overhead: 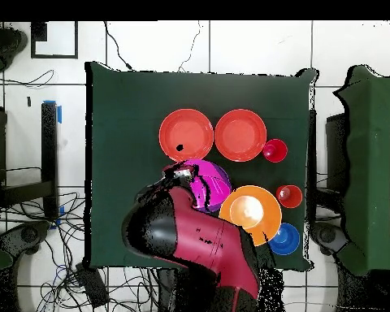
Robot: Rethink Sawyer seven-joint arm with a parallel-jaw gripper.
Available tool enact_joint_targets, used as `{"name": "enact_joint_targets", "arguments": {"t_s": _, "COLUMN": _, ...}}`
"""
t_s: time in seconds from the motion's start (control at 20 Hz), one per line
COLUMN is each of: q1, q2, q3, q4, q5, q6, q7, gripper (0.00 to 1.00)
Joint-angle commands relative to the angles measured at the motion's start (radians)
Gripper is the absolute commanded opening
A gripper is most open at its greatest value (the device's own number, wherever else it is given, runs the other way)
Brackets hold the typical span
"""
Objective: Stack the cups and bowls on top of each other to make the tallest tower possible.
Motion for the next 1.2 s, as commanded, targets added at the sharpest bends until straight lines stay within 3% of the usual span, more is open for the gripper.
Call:
{"name": "enact_joint_targets", "arguments": {"t_s": 0.05, "q1": -0.020, "q2": 0.053, "q3": 0.081, "q4": -0.023, "q5": -0.054, "q6": -0.080, "q7": -0.002, "gripper": 0.00}}
{"name": "enact_joint_targets", "arguments": {"t_s": 0.6, "q1": -0.009, "q2": 0.102, "q3": 0.079, "q4": -0.069, "q5": -0.021, "q6": -0.140, "q7": 0.039, "gripper": 0.00}}
{"name": "enact_joint_targets", "arguments": {"t_s": 1.2, "q1": -0.001, "q2": 0.196, "q3": 0.117, "q4": -0.121, "q5": 0.061, "q6": -0.205, "q7": 0.108, "gripper": 0.00}}
